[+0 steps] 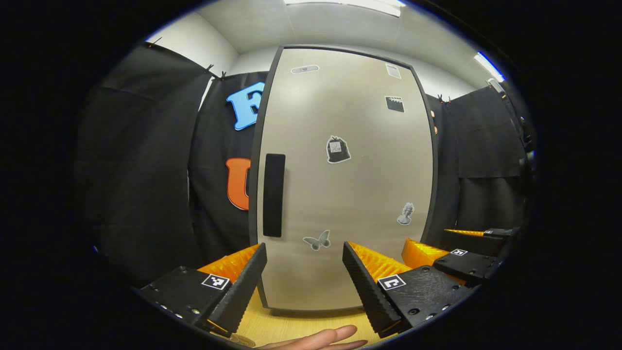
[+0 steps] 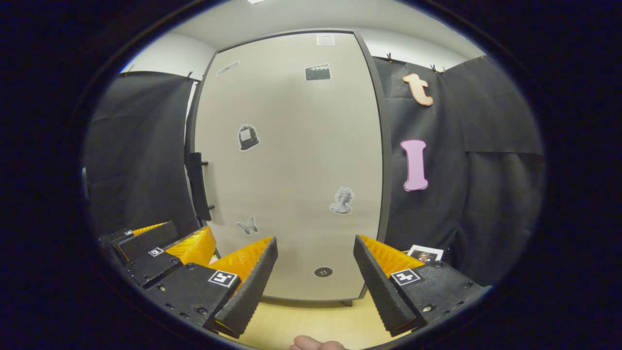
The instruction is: Open the cabinet door with the right hand, grasp the bottle in the cabinet with the left hand and place it on the coaster, then close the cabinet door with the right hand.
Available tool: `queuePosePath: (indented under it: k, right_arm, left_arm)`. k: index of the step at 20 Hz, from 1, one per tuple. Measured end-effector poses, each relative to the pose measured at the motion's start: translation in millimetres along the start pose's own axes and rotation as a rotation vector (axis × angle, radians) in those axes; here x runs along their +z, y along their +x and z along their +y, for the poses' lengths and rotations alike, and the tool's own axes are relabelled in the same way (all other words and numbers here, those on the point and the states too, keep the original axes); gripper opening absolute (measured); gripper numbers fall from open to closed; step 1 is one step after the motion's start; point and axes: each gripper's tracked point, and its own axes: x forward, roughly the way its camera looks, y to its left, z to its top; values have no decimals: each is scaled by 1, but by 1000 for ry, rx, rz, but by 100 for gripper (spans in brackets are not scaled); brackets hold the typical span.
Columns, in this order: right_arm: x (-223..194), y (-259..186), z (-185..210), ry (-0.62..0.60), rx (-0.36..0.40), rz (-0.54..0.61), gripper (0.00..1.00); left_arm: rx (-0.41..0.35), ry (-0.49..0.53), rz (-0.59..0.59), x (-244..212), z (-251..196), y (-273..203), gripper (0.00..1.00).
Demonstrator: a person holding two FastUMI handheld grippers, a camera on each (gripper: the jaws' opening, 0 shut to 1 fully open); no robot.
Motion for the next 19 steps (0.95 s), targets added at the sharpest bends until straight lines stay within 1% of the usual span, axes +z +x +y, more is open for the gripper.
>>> queuePosePath:
  k: [3, 4, 5, 6, 8, 9, 10, 11, 12, 14, 16, 19]
  right_arm:
    - [1, -2, 0, 1, 2, -4, 96]
    - [2, -3, -2, -6, -4, -8, 100]
    - [3, -4, -3, -9, -8, -11, 100]
    - [2, -3, -3, -8, -7, -15, 96]
    - [3, -4, -4, -9, -10, -19, 96]
    - [3, -6, -5, -10, -11, -21, 100]
    - [3, -6, -5, -11, -13, -22, 100]
    - [3, -6, -5, -15, -12, -28, 96]
    - [5, -6, -6, -23, -13, -39, 100]
    - [12, -7, -5, -47, -19, -73, 100]
    - [15, -7, -3, -65, -20, -97, 99]
    - [16, -8, 0, -75, -11, -102, 100]
  left_arm:
    - [-2, -3, 9, -2, -1, -1, 95]
    - [-2, -2, 9, -2, -1, 0, 95]
    - [-3, -3, 8, -2, -1, 0, 95]
    - [-9, -7, 7, -2, -3, 1, 95]
    - [-14, -12, 6, -2, -6, -1, 95]
    - [-14, -13, 6, -2, -6, -1, 95]
    - [-14, -14, 7, -2, -6, -1, 95]
    - [-14, -14, 12, -4, -6, -1, 95]
    - [-12, -14, 18, -5, -6, -2, 95]
    - [-6, -15, 22, -5, -4, -3, 95]
    - [9, -18, 10, -3, -2, -3, 95]
    - [33, -7, -43, 6, 4, 0, 95]
